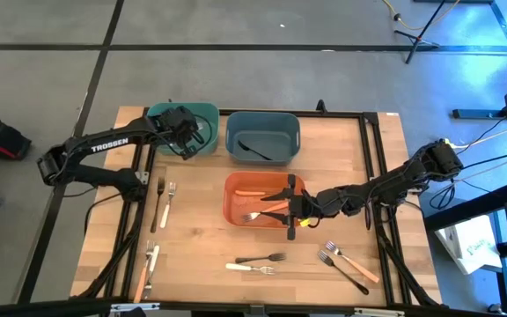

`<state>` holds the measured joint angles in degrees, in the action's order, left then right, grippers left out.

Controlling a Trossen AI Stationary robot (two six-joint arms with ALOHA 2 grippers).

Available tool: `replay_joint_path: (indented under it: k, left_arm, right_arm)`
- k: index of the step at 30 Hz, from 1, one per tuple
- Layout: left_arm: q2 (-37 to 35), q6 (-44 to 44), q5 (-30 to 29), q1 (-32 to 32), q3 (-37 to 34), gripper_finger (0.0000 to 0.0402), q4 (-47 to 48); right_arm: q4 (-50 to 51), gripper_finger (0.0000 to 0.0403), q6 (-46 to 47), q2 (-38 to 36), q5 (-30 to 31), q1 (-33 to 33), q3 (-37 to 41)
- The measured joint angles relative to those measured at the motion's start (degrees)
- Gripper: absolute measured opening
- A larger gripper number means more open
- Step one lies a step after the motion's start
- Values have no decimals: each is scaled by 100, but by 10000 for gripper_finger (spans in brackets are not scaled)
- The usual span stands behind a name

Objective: Sort silverware by color (type)
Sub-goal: Put the white fork into the green bin

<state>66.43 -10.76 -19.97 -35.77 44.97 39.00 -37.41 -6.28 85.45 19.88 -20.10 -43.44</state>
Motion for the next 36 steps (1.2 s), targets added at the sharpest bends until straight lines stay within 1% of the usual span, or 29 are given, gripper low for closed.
replay_joint_path:
  k: [9,17,21,24,29,36]
  left_arm:
    - [-2,-44,20,0,0,27,0]
    - [-2,-529,3,-113,0,27,-9]
    - [-2,-545,473,-365,0,27,-43]
    - [24,-589,535,-557,0,27,-68]
    - [260,-361,434,-821,0,27,-164]
    - [1001,-401,450,-937,0,27,-198]
  right_arm:
    - [4,161,0,0,0,0,0]
    - [33,161,-2,-2,2,0,0]
    - [12,161,-2,-2,88,0,0]
    - [13,161,-2,-2,107,0,0]
    - [11,161,-6,-2,107,0,0]
    - [110,161,-26,-2,107,0,0]
